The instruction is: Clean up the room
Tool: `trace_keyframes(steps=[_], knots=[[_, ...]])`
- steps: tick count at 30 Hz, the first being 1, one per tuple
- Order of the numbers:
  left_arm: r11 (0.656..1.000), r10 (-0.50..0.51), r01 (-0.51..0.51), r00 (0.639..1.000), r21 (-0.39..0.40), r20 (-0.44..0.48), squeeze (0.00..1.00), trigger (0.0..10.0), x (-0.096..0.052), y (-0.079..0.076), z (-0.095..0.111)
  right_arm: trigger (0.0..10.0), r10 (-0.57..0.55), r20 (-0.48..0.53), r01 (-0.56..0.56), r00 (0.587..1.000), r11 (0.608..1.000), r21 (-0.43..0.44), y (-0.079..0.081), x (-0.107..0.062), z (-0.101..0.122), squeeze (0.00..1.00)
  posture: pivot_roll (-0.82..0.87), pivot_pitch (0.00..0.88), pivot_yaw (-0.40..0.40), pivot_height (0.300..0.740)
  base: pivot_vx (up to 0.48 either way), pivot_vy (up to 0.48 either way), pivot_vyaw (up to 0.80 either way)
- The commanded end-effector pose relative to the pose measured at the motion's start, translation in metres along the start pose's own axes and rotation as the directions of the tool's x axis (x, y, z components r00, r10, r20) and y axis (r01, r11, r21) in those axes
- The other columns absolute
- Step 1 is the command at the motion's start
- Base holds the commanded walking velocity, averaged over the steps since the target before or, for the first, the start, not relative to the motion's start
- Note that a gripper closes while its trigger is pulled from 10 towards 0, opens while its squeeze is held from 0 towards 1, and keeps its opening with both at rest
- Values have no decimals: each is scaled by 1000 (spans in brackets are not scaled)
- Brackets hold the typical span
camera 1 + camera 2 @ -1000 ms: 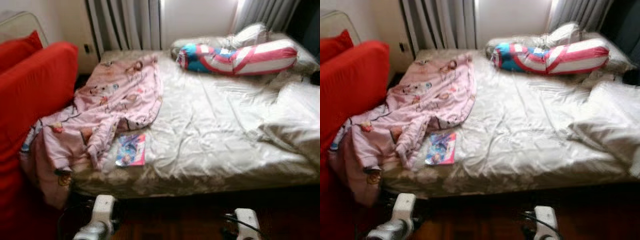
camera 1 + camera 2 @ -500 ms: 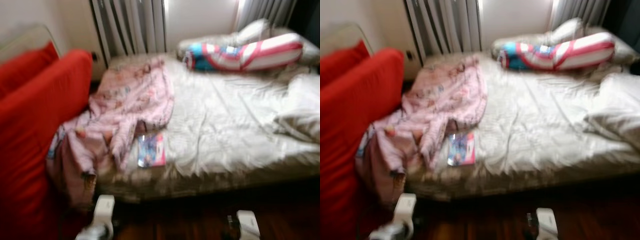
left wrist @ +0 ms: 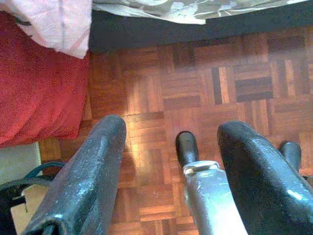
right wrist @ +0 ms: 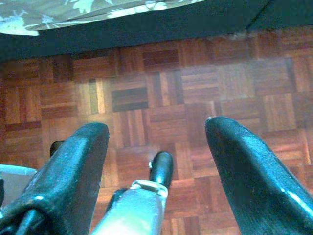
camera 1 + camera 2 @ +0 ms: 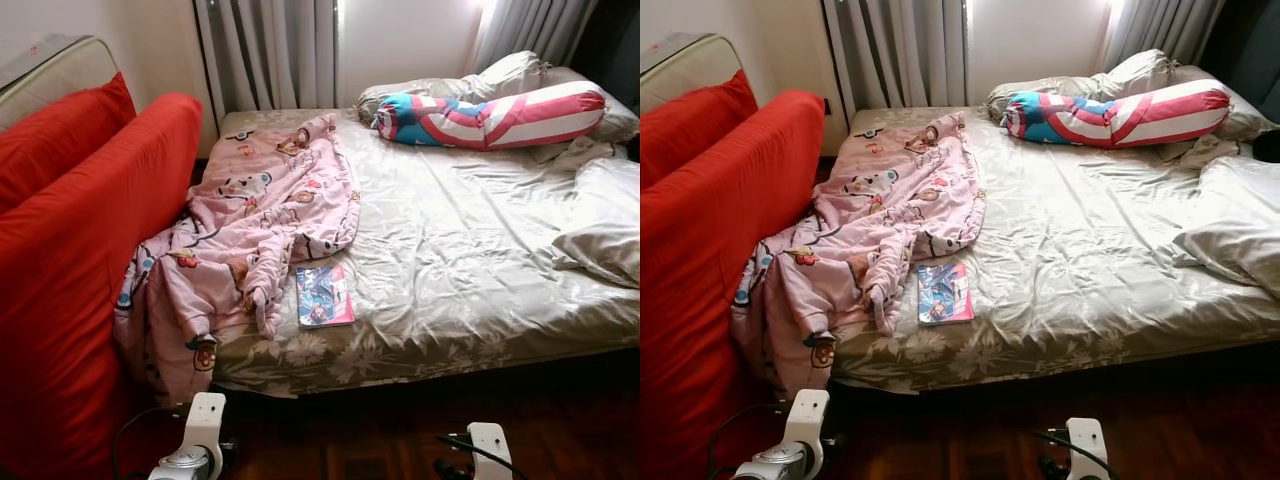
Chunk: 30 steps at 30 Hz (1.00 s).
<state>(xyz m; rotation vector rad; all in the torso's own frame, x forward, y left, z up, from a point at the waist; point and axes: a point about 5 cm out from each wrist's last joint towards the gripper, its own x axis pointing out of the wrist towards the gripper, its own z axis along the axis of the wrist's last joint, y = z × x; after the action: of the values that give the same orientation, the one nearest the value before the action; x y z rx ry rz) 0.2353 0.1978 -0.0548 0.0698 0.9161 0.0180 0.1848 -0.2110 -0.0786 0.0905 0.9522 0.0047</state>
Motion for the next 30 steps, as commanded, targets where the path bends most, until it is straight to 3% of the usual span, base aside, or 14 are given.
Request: trace_keyframes(steps=[1,5,13,21,30], knots=[[1000,-9,9,1000,-1,-4,0,10000,0,-2,0,10000,-12,0,12,1000,1000,3,-4,-1,1,0,30,13,-9,740,0,0,0],[1000,-16,16,1000,-7,-3,0,10000,0,-2,0,10000,-11,2,11,1000,1000,-19,-4,-1,2,0,30,13,-9,740,0,0,103],[999,-28,28,1000,-16,1,0,10000,0,-3,0,10000,-7,4,7,1000,1000,-14,-4,-1,2,0,30,15,-10,740,0,0,756],[999,-31,31,1000,-16,-1,0,10000,0,-3,0,10000,-6,6,6,1000,1000,-14,-4,-1,2,0,29,15,-9,740,0,0,0],[999,-37,37,999,-21,1,0,10000,0,-4,0,10000,-1,12,2,1000,1000,-27,-4,-1,3,0,28,14,-10,740,0,0,800]])
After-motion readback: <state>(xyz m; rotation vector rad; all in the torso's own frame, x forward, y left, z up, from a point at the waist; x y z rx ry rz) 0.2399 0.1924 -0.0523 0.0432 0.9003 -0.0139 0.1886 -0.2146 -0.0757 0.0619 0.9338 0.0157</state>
